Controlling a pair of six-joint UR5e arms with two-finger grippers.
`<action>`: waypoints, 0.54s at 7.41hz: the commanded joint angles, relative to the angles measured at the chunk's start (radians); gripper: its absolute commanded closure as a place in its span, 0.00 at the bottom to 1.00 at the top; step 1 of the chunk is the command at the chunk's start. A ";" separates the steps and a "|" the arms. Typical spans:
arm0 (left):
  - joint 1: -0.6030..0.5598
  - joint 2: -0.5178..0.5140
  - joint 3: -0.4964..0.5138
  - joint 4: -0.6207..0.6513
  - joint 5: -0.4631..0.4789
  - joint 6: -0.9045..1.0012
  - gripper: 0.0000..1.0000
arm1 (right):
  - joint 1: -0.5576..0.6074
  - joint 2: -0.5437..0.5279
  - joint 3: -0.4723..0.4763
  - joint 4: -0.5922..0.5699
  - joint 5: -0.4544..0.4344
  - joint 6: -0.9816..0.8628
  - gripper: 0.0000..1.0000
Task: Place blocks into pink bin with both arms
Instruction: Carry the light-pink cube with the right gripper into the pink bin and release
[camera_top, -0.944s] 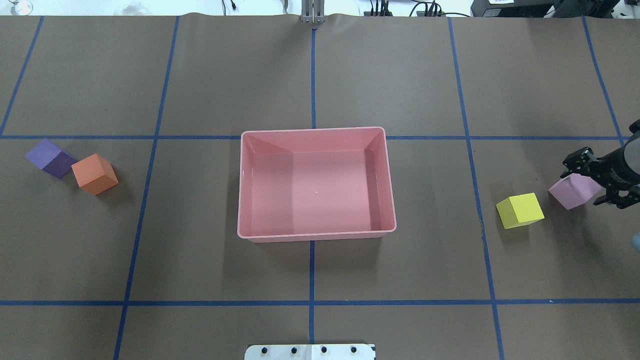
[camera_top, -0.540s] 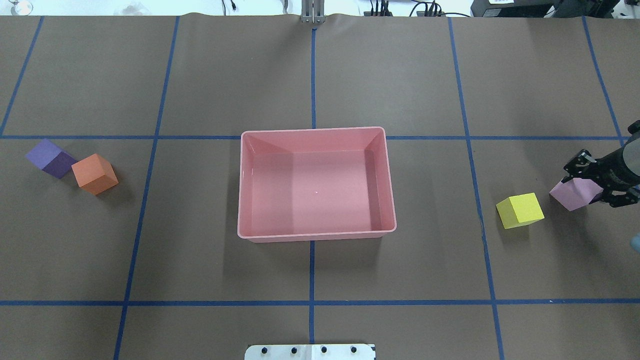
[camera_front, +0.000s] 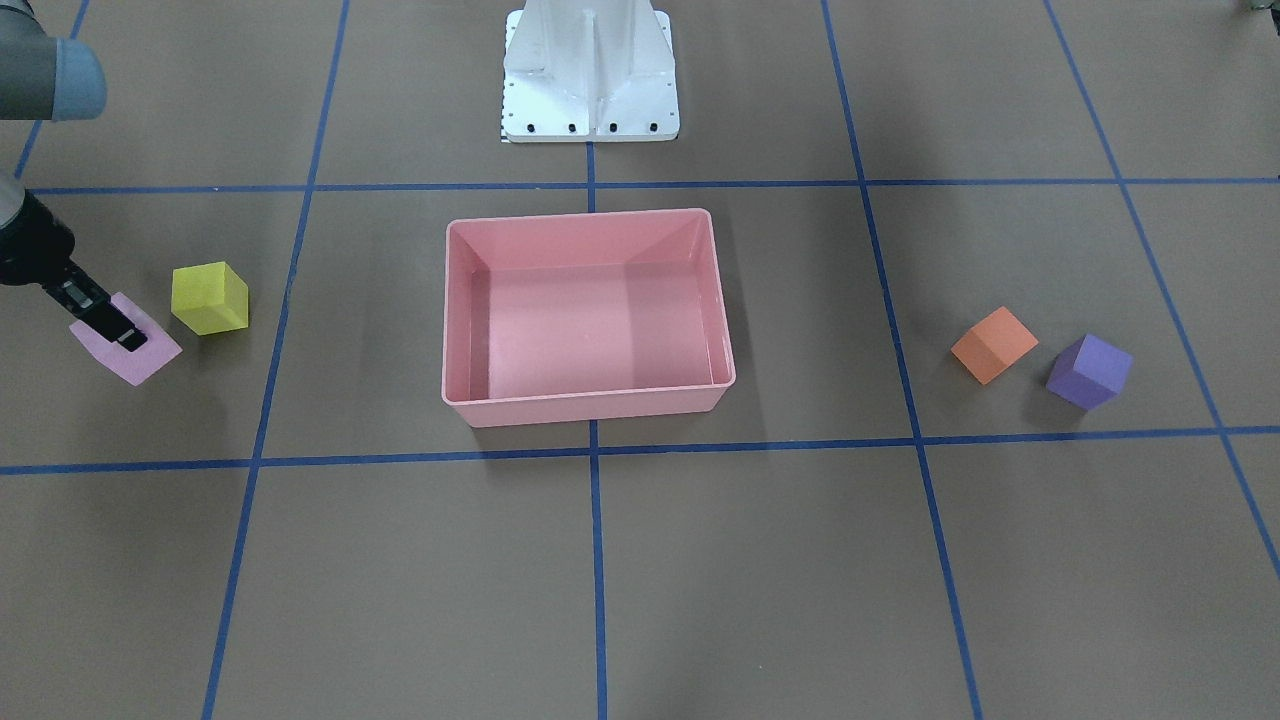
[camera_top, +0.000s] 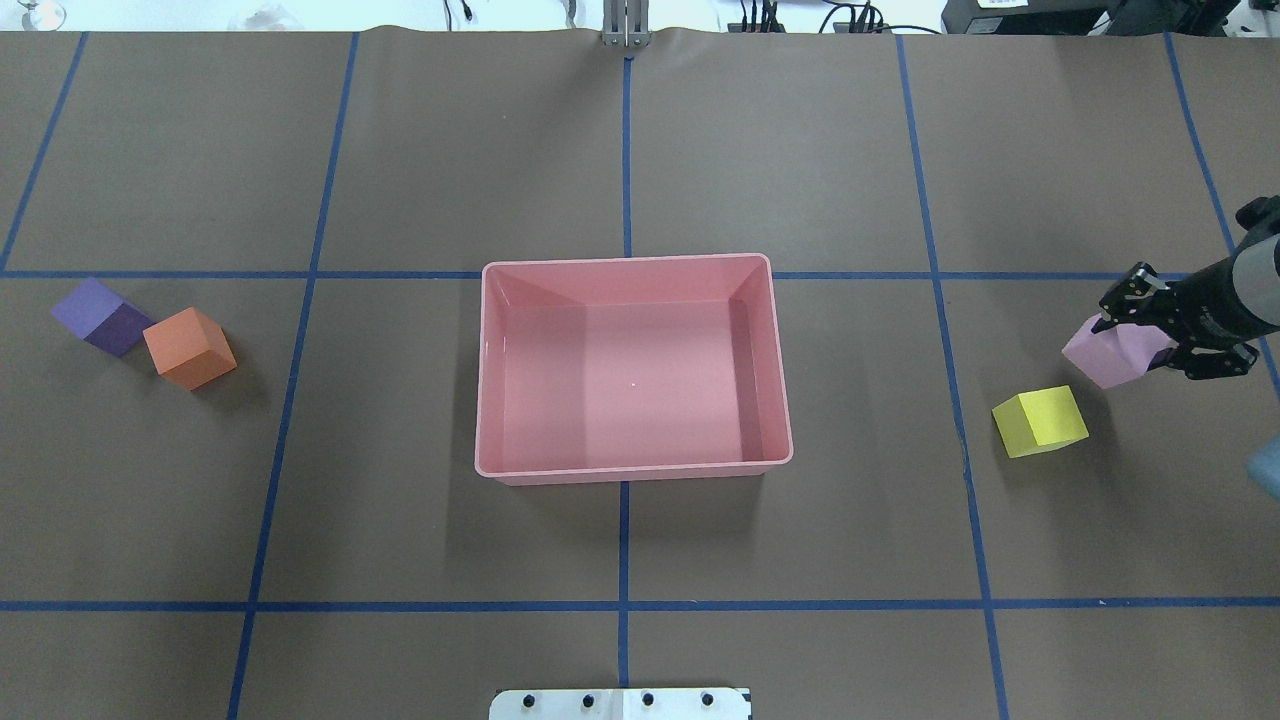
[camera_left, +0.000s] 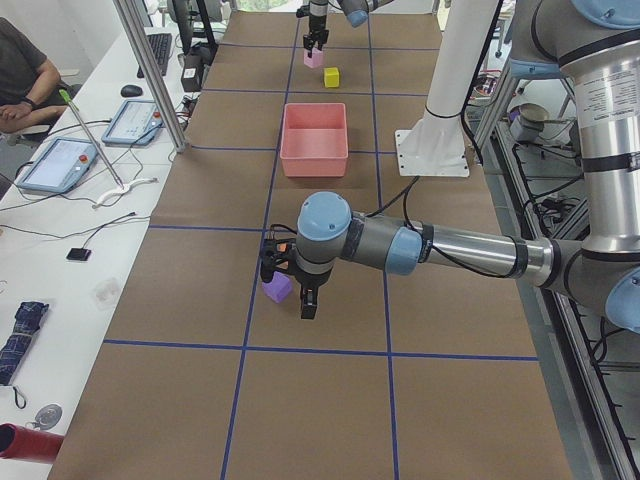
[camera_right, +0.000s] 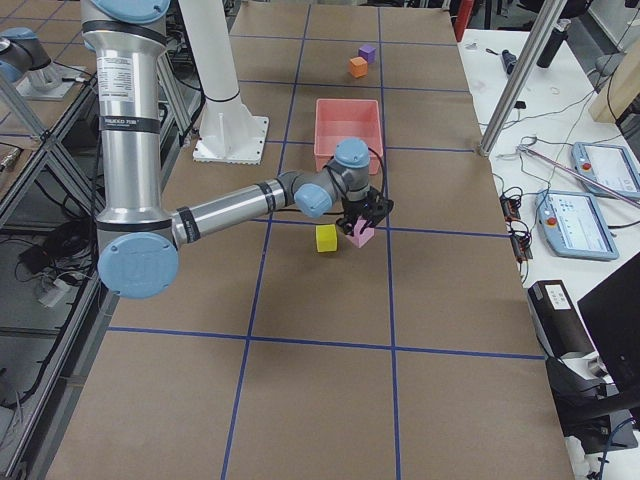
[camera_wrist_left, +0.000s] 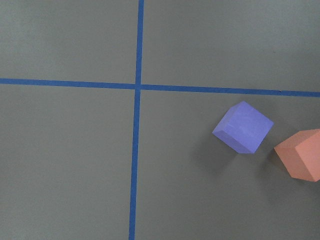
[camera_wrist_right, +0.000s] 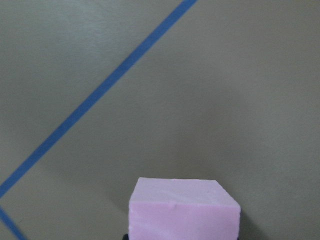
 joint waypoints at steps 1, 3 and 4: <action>0.000 0.002 0.002 0.005 -0.003 0.000 0.00 | -0.125 0.354 0.018 -0.286 -0.072 0.133 1.00; 0.000 0.002 0.005 0.005 -0.003 0.000 0.00 | -0.259 0.523 0.011 -0.347 -0.145 0.260 1.00; 0.000 0.002 0.006 0.005 -0.003 -0.002 0.00 | -0.303 0.574 -0.004 -0.346 -0.160 0.292 1.00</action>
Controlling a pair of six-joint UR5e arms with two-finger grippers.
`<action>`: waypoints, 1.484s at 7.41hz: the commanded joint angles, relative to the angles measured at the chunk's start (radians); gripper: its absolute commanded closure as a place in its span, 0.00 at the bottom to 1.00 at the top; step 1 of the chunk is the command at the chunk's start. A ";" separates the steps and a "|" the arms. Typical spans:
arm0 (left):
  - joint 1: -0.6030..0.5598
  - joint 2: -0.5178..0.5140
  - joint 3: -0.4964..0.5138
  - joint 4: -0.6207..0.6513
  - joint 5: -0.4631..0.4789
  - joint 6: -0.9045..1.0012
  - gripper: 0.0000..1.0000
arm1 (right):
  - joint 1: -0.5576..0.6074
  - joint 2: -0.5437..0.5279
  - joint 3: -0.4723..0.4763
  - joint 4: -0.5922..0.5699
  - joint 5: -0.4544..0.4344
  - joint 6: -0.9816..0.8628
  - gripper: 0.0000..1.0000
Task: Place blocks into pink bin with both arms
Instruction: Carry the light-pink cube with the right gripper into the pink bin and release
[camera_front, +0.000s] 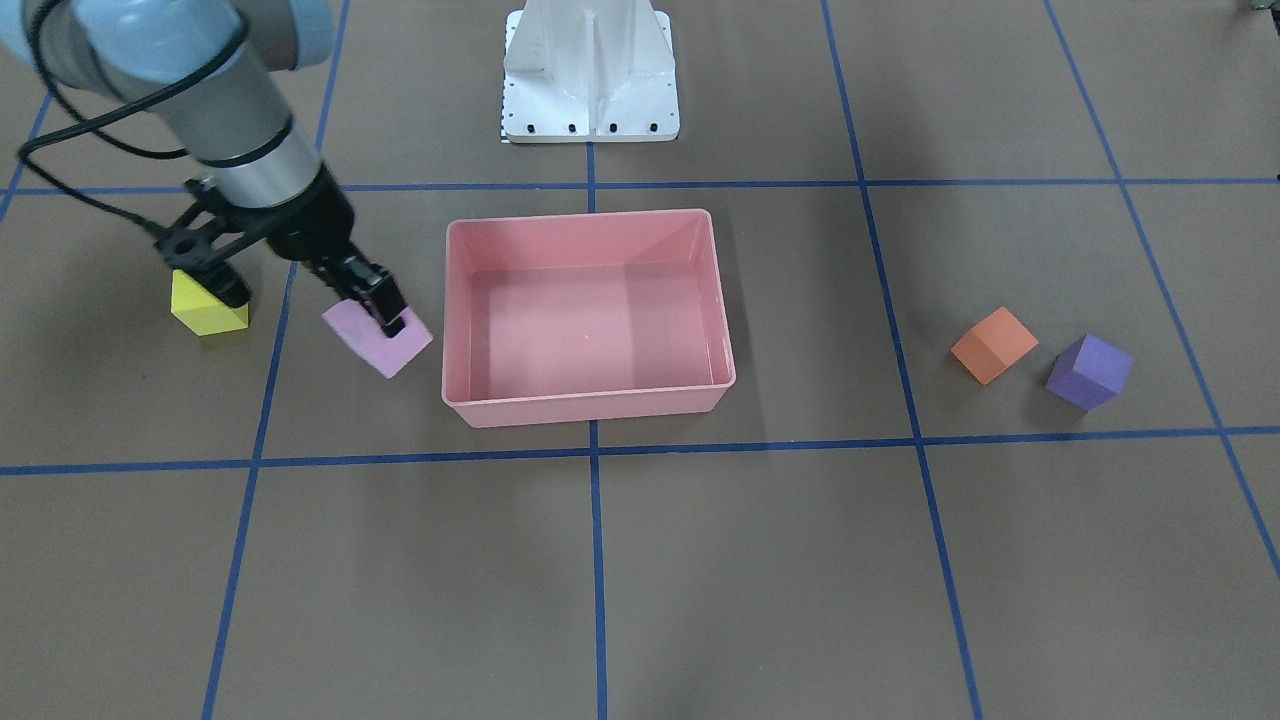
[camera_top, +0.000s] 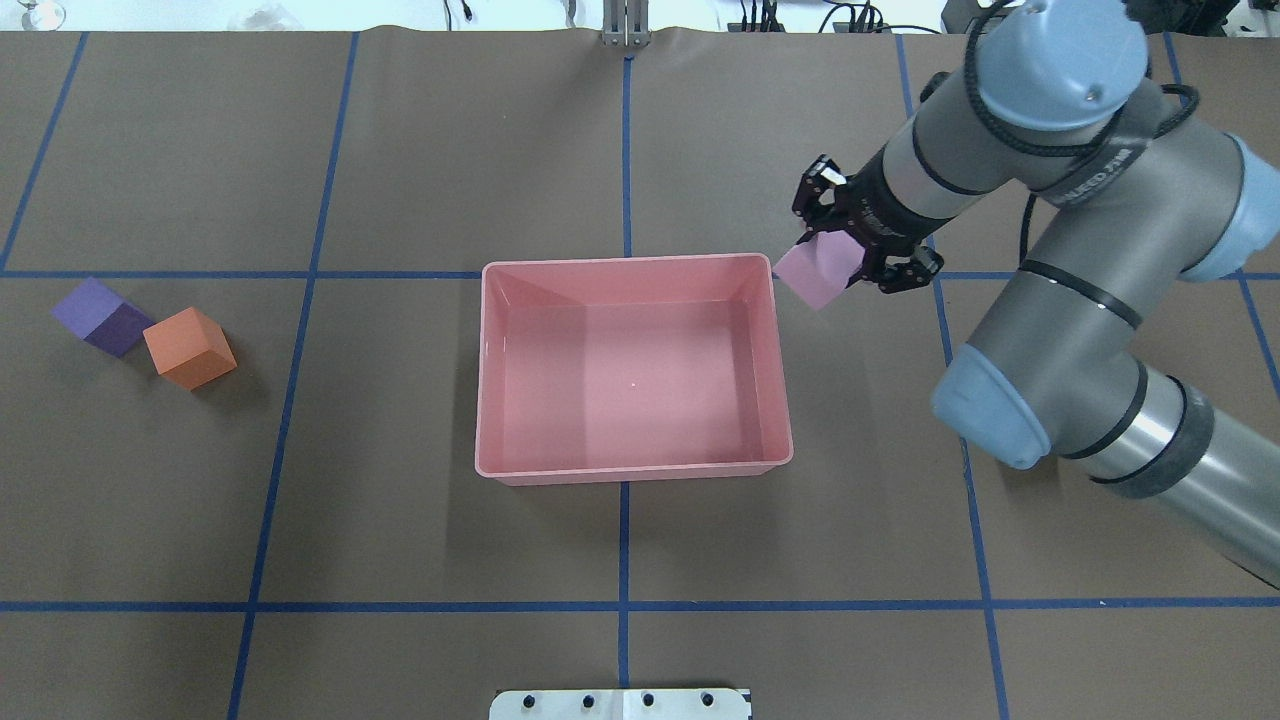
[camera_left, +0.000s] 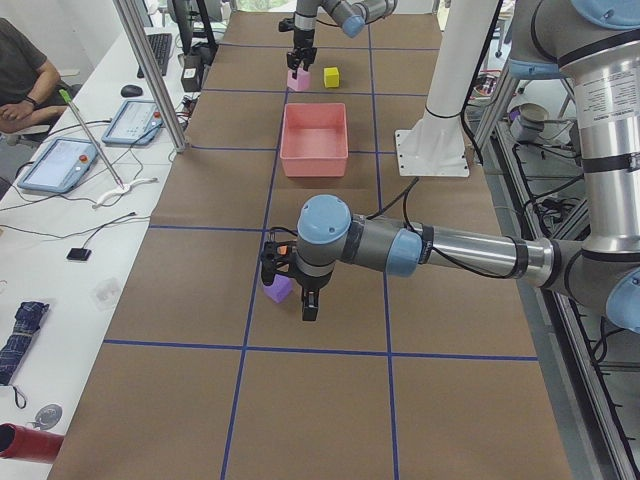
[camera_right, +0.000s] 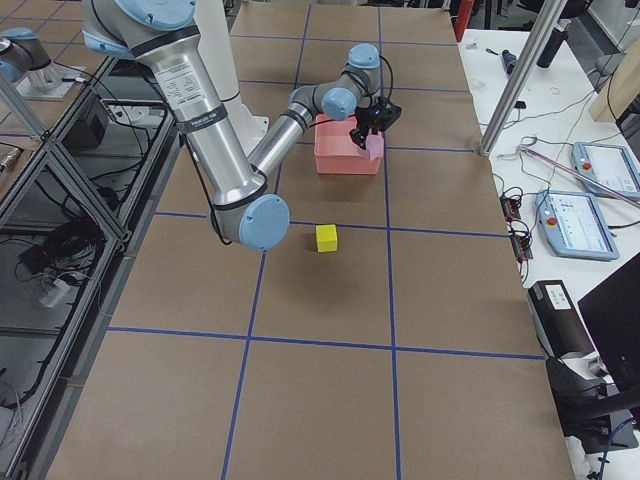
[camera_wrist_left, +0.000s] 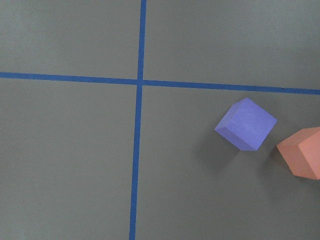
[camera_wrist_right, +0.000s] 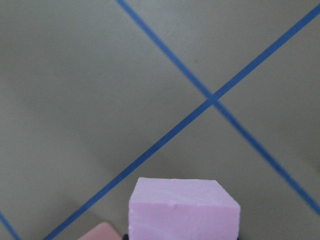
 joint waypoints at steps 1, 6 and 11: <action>0.000 -0.001 0.000 -0.001 0.000 -0.001 0.00 | -0.101 0.124 -0.056 -0.013 -0.056 0.067 1.00; 0.155 -0.095 0.000 -0.054 0.004 -0.332 0.00 | -0.190 0.125 -0.150 -0.009 -0.100 0.057 0.26; 0.484 -0.256 0.012 -0.063 0.220 -0.861 0.00 | -0.110 0.067 -0.037 -0.009 -0.061 0.048 0.01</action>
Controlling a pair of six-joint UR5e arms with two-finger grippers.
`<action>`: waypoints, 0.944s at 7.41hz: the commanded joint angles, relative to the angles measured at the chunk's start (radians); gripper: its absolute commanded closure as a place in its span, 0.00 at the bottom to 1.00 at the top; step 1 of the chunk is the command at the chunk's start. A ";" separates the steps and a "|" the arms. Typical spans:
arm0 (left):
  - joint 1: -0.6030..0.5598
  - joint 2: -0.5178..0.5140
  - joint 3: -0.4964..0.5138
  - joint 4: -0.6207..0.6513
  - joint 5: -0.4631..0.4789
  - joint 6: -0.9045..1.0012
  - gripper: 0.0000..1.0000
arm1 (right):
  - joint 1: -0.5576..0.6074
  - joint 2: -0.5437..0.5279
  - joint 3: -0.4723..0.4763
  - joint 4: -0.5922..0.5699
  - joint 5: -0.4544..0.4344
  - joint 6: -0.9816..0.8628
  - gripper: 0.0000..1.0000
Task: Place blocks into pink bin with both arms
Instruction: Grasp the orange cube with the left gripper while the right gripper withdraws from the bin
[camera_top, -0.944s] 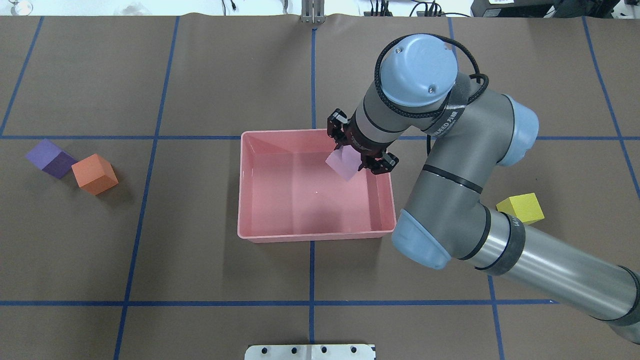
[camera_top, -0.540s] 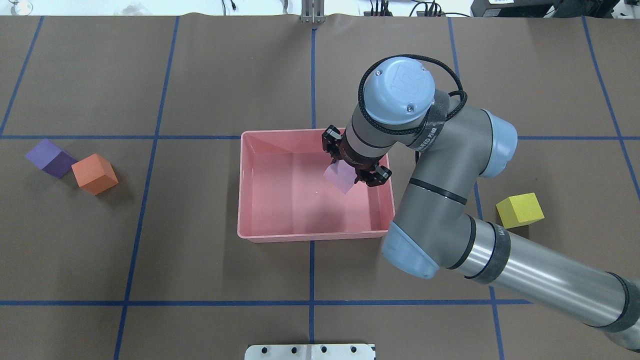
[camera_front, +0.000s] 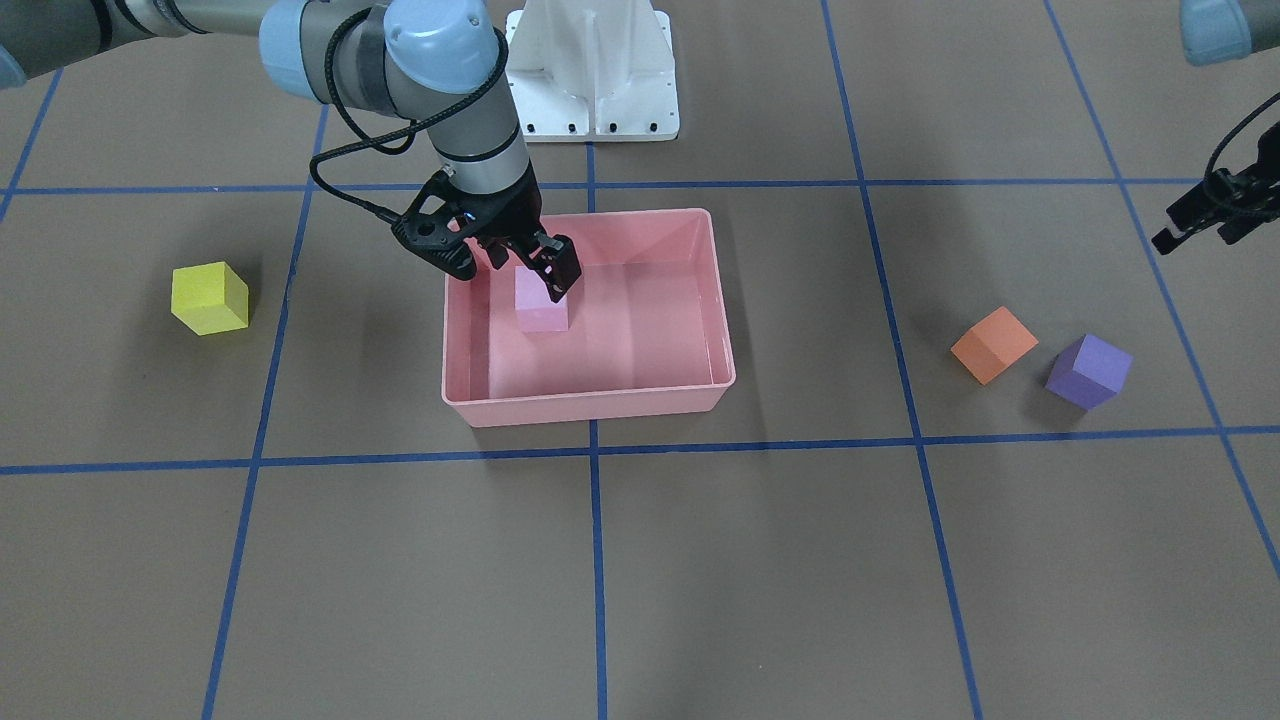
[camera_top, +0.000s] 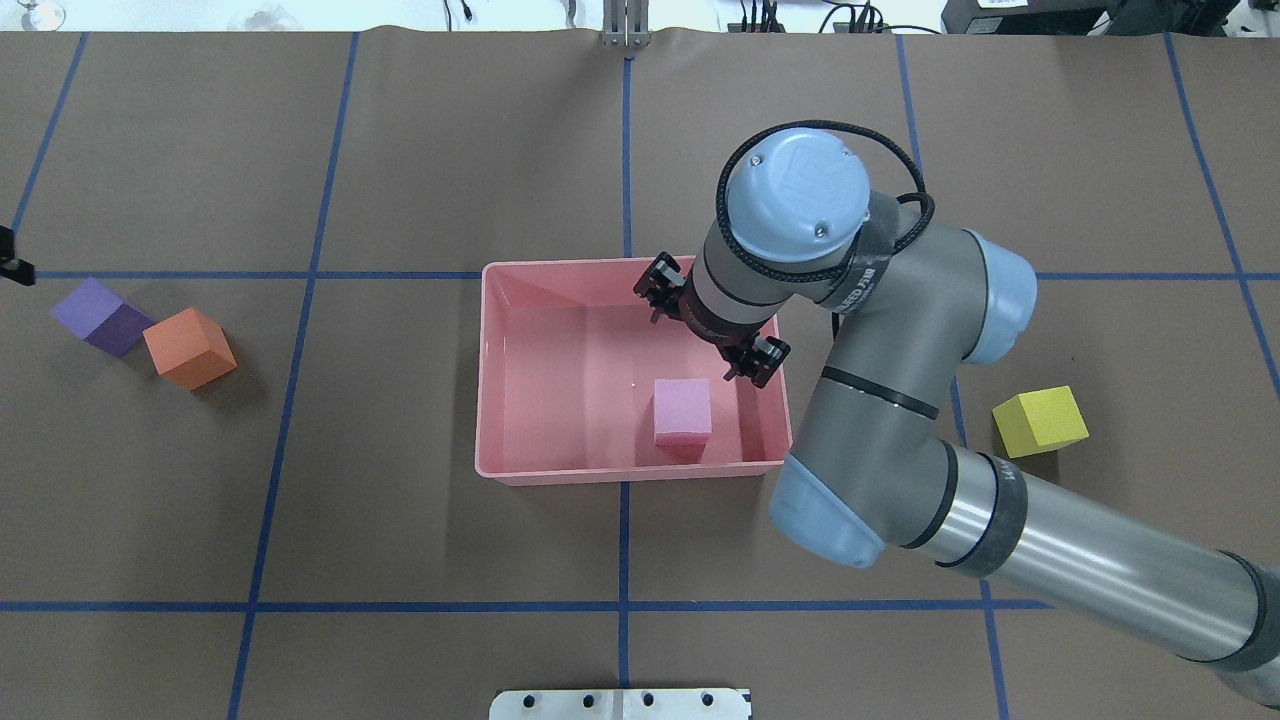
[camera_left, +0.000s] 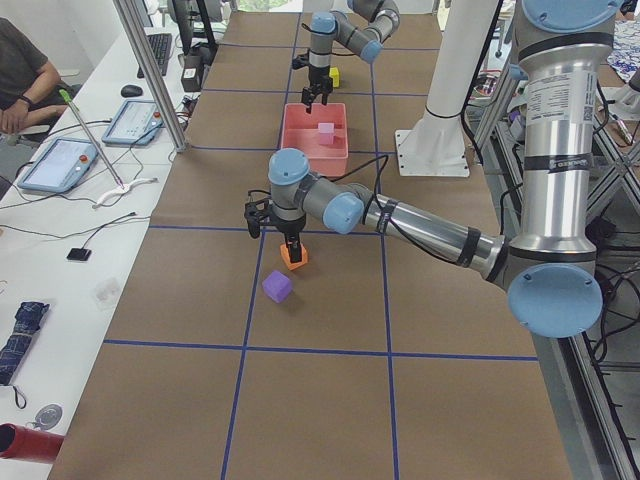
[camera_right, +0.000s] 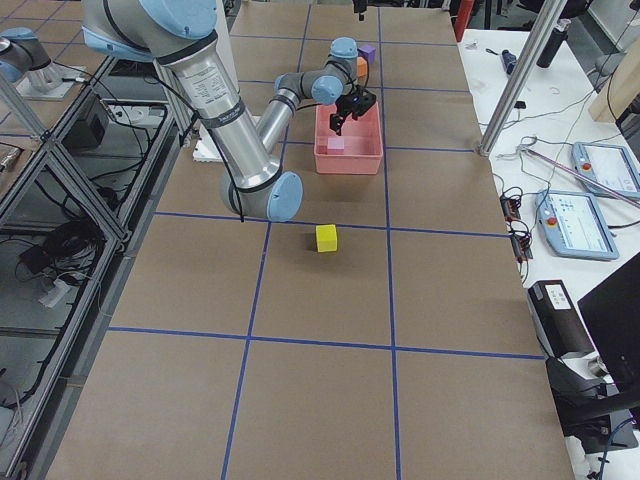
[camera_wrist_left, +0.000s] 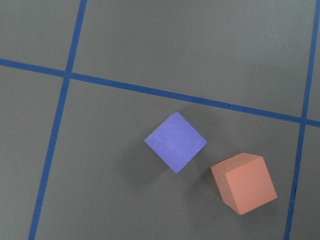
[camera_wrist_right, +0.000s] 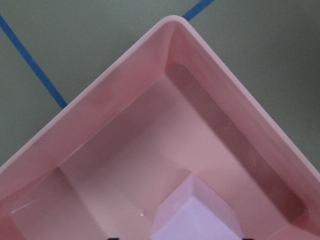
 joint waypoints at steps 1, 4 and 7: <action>0.163 -0.072 0.040 -0.006 0.125 -0.225 0.00 | 0.113 -0.074 0.090 0.000 0.085 -0.046 0.01; 0.246 -0.109 0.146 -0.059 0.159 -0.308 0.00 | 0.224 -0.137 0.106 0.000 0.174 -0.160 0.01; 0.279 -0.156 0.231 -0.126 0.165 -0.385 0.00 | 0.238 -0.179 0.111 0.002 0.184 -0.213 0.01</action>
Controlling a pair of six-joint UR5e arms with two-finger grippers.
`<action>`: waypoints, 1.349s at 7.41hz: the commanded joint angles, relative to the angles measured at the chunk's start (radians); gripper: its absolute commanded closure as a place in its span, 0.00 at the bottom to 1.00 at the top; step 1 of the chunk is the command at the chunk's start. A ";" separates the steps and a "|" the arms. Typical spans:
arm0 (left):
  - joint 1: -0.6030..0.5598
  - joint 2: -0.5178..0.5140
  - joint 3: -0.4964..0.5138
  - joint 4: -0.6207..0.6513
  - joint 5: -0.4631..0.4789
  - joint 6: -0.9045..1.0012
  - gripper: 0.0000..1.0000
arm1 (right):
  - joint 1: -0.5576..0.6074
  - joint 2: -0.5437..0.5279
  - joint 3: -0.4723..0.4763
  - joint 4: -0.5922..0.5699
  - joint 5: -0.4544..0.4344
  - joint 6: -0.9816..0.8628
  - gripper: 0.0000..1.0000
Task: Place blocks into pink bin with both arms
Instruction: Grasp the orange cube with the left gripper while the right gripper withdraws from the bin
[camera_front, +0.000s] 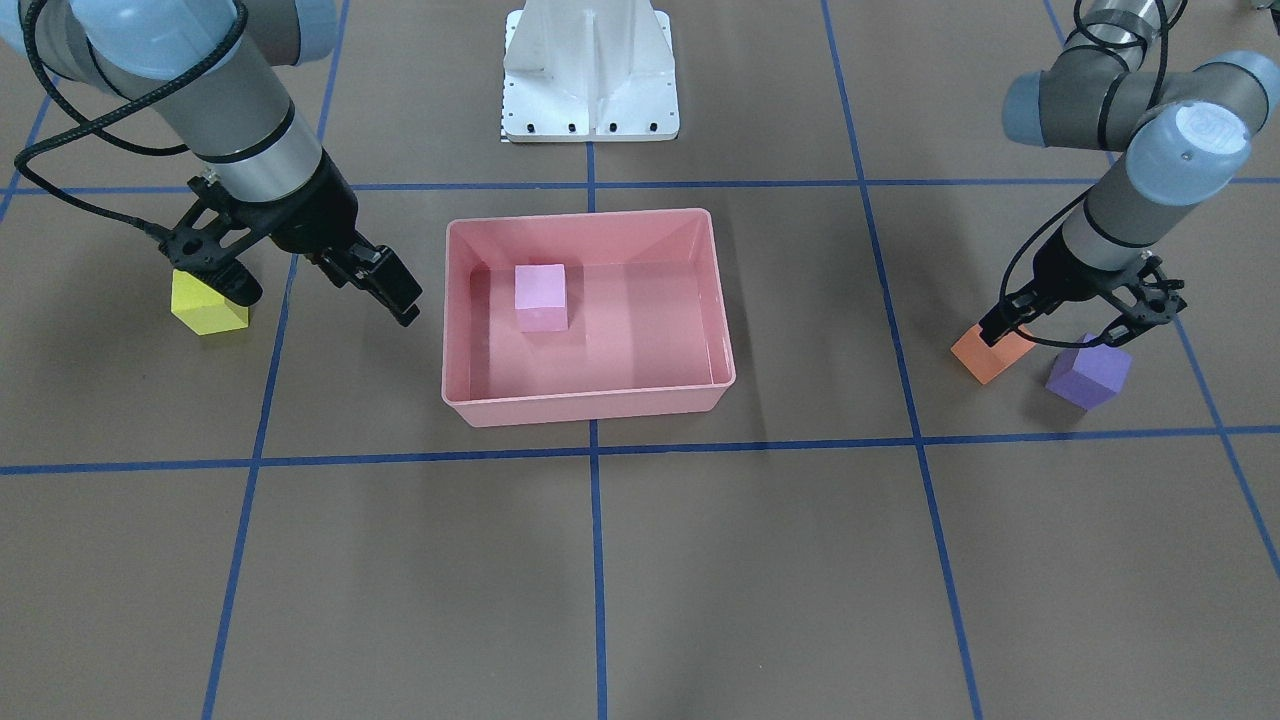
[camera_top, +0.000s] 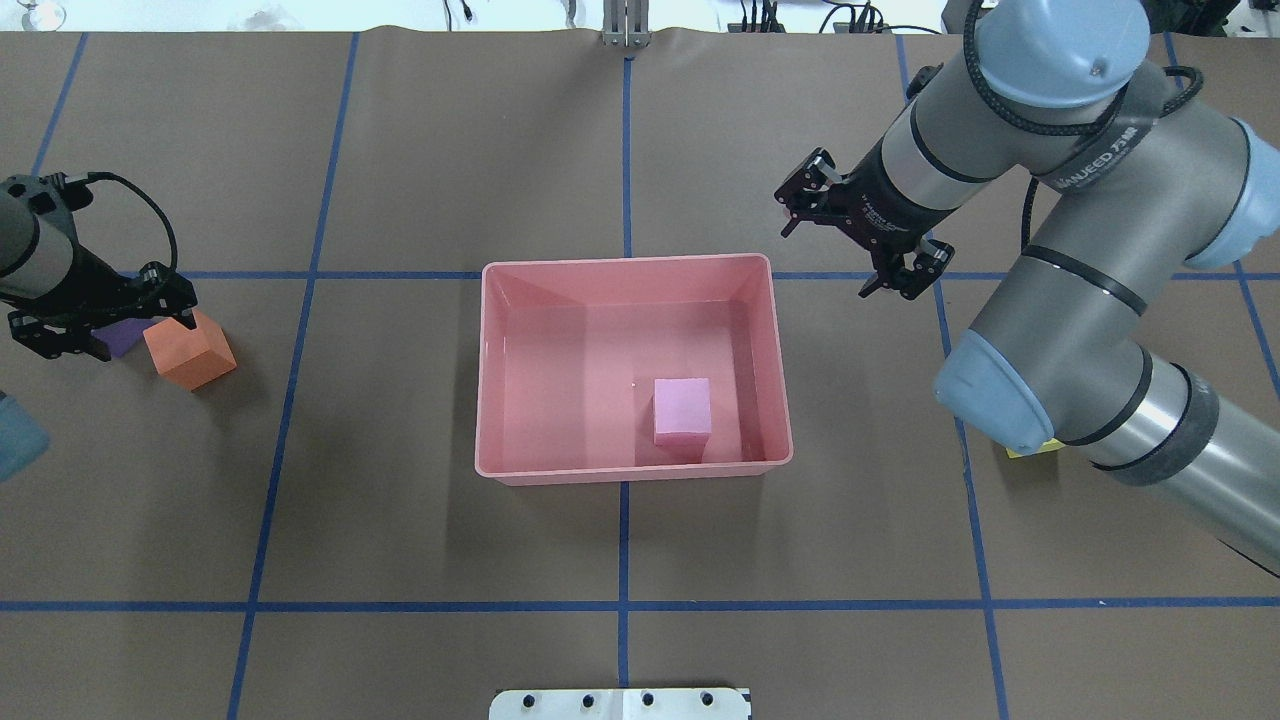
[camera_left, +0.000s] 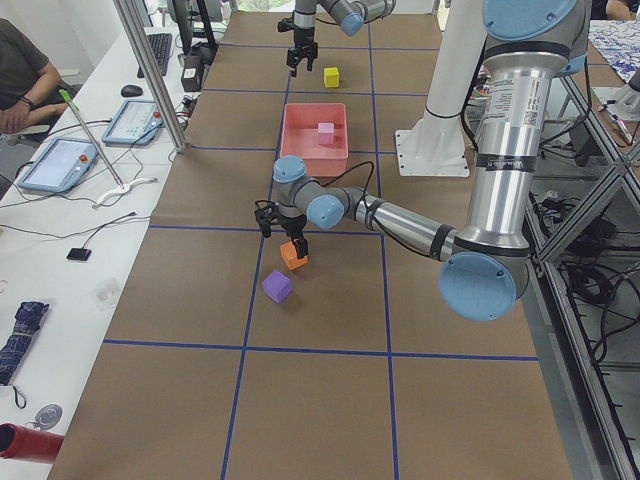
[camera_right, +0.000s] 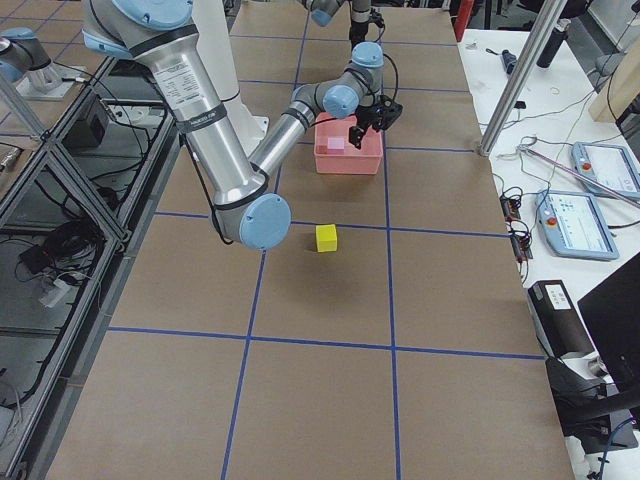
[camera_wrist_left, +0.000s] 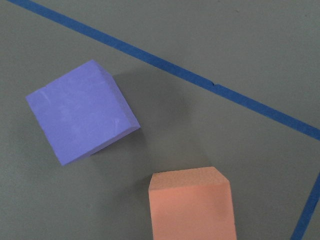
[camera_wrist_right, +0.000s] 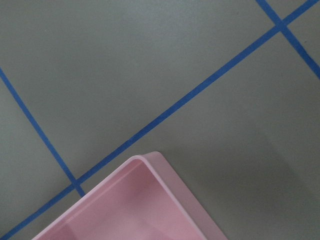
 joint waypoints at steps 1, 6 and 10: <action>0.019 -0.022 0.042 -0.015 0.004 -0.019 0.01 | 0.004 -0.012 0.002 0.002 -0.002 -0.012 0.01; 0.022 -0.026 0.062 -0.064 0.001 -0.032 1.00 | 0.020 -0.039 0.003 0.000 0.001 -0.044 0.01; 0.021 -0.292 -0.140 0.260 -0.089 -0.249 1.00 | 0.082 -0.263 0.055 0.008 -0.001 -0.370 0.01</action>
